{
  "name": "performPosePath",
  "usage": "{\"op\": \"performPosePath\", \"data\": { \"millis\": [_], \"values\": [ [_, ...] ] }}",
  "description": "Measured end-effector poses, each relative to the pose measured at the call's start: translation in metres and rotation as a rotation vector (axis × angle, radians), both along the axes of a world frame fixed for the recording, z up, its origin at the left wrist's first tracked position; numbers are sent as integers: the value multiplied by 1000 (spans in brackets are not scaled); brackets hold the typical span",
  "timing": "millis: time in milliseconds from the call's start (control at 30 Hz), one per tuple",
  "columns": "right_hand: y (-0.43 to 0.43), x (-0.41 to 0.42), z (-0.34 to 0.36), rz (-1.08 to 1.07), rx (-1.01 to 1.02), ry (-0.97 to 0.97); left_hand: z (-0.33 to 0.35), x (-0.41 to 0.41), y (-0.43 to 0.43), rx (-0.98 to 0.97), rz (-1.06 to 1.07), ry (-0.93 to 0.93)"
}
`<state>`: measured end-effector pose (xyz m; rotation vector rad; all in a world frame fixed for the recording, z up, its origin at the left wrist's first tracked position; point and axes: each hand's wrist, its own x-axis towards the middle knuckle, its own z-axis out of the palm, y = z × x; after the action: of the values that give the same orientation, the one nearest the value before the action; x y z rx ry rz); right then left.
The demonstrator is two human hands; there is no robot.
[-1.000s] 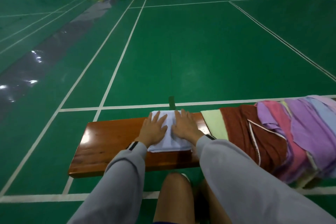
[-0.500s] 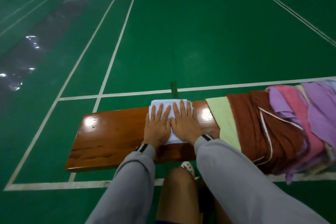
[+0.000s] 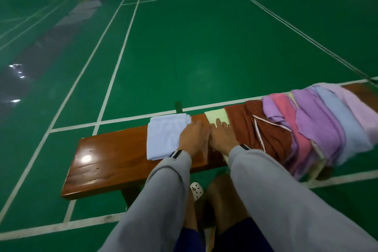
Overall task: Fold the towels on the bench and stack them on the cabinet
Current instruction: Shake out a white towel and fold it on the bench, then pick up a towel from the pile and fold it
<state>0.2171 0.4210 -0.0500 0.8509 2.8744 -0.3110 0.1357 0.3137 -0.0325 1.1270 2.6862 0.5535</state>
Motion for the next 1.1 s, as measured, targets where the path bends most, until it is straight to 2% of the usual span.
{"op": "performPosePath", "data": {
  "millis": [100,200,333,400,500,667,733,833,933,1033,1100],
  "values": [
    [27,37,2,-39,-43,-60,-8,35,35,34,52,-226],
    [43,62,2,10,-98,-96,-28,49,62,46,191,-494],
    [55,78,3,38,-172,-74,-50,49,85,194,398,-816],
    [61,80,5,31,-195,-78,-47,54,91,230,445,-913],
    [70,80,7,-5,-215,-83,-31,53,94,299,444,-928],
    [71,86,14,-68,-87,-216,19,36,94,424,411,-704],
    [69,89,18,-77,-95,-262,38,30,93,518,348,-658],
    [67,89,29,-83,-146,-171,66,20,92,642,299,-678],
    [62,86,46,-182,-374,9,123,35,85,808,248,-884],
    [52,83,66,-353,-717,230,169,46,82,937,132,-1090],
    [58,69,51,-446,-989,383,192,48,78,1003,65,-1169]
  ]
}}
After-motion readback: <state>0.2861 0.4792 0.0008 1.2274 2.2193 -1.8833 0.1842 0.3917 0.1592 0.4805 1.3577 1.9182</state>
